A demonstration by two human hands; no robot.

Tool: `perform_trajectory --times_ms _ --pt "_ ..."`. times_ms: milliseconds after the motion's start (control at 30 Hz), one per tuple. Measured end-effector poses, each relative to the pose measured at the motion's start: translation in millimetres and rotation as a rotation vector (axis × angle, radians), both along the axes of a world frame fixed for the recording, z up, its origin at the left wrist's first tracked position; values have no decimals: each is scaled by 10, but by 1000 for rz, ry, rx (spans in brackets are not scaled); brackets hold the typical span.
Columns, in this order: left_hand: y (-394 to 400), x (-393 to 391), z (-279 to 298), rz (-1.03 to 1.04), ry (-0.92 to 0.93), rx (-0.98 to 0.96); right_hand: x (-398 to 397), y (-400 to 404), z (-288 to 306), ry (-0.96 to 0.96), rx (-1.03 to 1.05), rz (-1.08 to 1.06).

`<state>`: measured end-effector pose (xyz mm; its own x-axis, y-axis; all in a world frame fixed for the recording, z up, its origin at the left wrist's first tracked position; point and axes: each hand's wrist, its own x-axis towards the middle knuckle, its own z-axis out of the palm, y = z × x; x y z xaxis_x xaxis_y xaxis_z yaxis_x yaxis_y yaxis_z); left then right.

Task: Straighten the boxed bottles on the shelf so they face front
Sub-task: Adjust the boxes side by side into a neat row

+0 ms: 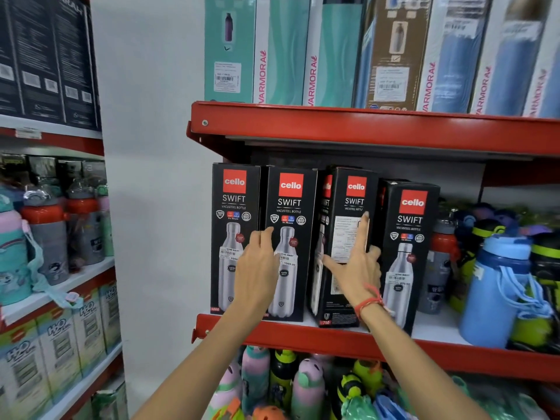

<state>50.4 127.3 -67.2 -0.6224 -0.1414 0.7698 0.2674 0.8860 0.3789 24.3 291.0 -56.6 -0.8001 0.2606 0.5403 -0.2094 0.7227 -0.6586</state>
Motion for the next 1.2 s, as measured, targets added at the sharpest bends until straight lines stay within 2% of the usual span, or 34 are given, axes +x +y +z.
perform_trajectory --times_ms 167,233,300,433,500,567,667,767,967,1200 --pt "169 150 100 -276 16 98 319 308 224 11 8 105" --pt "267 216 174 -354 -99 243 459 438 310 24 -29 193" --pt "339 297 251 -461 -294 368 615 589 356 26 -124 348" --pt "421 504 334 -753 -582 479 901 905 366 -62 -313 676" --pt "455 622 344 -842 -616 450 950 1025 331 -113 -320 772" --pt "515 698 315 -891 -556 427 937 1115 300 -133 -263 826" --pt "623 674 244 -871 -415 432 827 1165 328 -179 -276 910" --pt "704 518 237 -785 -351 390 632 1133 387 -158 -246 908" --pt "732 -5 148 -608 -317 320 238 938 281 -118 -190 810" --pt "875 -399 120 -442 -305 329 -241 766 225 -24 -81 642"
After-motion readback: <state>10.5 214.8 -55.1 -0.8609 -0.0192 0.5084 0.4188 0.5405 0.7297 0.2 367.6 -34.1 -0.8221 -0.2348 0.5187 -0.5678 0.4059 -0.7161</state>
